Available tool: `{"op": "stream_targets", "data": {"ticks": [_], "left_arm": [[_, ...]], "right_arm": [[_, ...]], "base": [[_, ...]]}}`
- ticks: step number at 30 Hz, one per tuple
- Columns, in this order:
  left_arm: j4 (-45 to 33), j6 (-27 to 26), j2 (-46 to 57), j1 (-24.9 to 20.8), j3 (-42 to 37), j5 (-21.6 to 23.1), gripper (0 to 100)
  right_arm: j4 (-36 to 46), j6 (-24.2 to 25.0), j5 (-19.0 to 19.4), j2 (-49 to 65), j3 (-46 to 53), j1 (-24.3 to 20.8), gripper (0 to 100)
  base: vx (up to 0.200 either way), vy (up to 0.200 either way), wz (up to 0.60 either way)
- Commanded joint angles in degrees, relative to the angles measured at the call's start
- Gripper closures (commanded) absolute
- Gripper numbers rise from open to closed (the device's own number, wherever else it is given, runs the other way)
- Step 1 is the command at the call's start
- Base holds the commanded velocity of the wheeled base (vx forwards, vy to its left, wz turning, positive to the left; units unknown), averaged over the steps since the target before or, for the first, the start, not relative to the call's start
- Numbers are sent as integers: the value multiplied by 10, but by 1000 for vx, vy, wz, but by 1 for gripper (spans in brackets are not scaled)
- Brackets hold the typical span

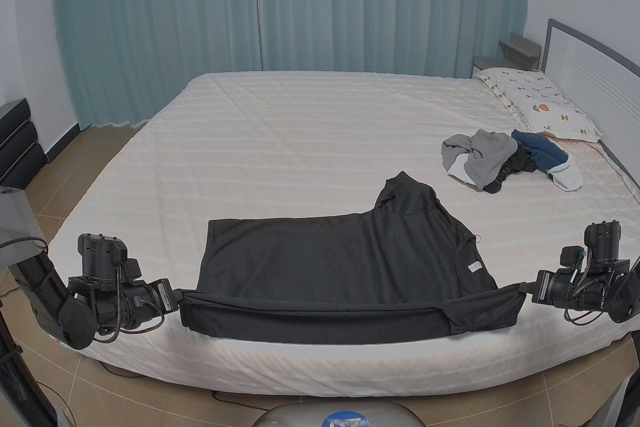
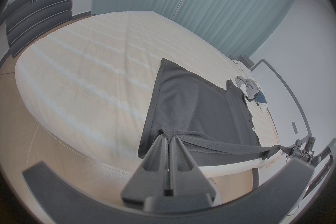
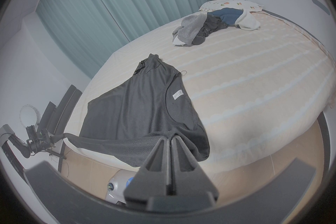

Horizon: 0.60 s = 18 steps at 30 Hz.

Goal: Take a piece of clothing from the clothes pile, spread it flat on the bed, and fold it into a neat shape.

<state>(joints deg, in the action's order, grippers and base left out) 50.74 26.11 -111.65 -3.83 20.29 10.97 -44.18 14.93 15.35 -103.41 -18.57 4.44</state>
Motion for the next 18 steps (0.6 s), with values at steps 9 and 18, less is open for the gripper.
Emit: {"op": "stream_targets", "data": {"ticks": [9,18], "left_arm": [[-5,22,-77,-5,77,0,100],[-19,25,-132,-6,136,-1,100]], "right_arm": [[0,39,-1,-79,-72,0,100],[-31,58,-1,-149,-109,-7,100]], "base": [[0,0,0],[0,0,0]]}}
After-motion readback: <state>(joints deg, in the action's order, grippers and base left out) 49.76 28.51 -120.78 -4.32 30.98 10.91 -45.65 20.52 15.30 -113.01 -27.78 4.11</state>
